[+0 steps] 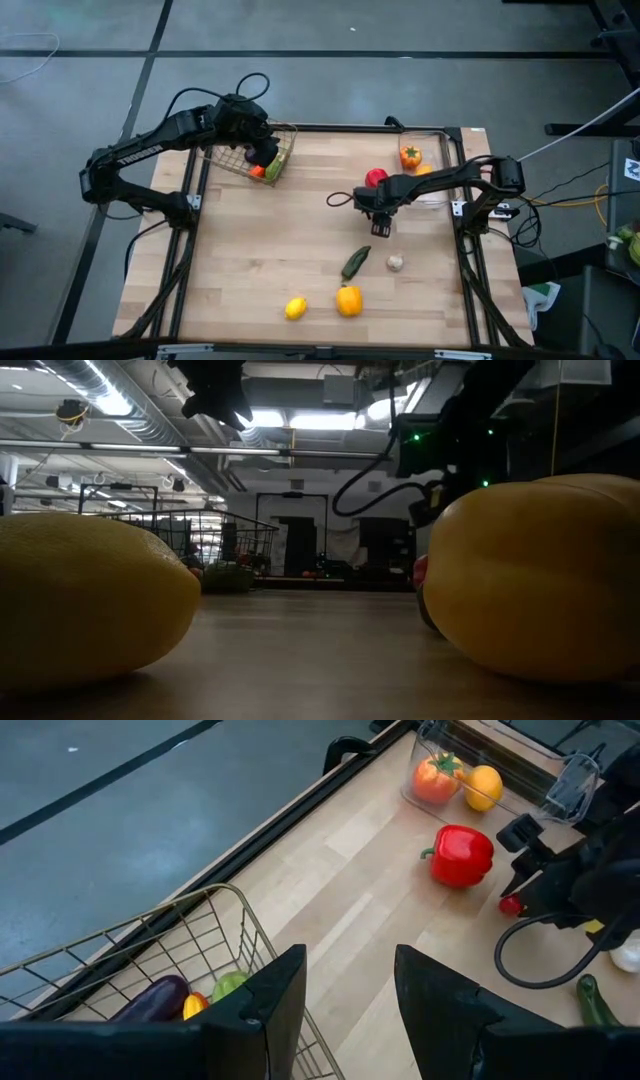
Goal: Sort produce into baskets
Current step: Put the red bell pepper into the silver wire basket
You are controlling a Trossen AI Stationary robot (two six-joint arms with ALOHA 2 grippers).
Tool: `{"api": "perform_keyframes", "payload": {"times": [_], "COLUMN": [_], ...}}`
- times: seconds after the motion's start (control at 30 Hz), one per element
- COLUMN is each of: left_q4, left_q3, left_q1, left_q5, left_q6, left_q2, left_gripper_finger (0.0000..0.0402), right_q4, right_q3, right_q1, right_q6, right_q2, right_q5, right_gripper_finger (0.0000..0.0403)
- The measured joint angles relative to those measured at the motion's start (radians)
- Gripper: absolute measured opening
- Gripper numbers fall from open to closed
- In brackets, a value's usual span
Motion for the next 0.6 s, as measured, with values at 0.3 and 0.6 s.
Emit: {"api": "perform_keyframes", "payload": {"times": [0.3, 0.6], "left_q4": [0.000, 0.001], "left_q3": [0.000, 0.000], "left_q1": [0.000, 0.000], "left_q5": [0.000, 0.000], "left_q6": [0.000, 0.000], "left_q2": [0.000, 0.000], "left_gripper_finger": [0.0150, 0.0150], "right_q4": [0.058, 0.071], "right_q3": [-0.035, -0.004], "right_q1": [0.000, 0.000], "right_q6": [-0.001, -0.002], "right_q2": [0.008, 0.012], "right_q5": [-0.003, -0.001], "right_gripper_finger": [0.0166, 0.0165]}}
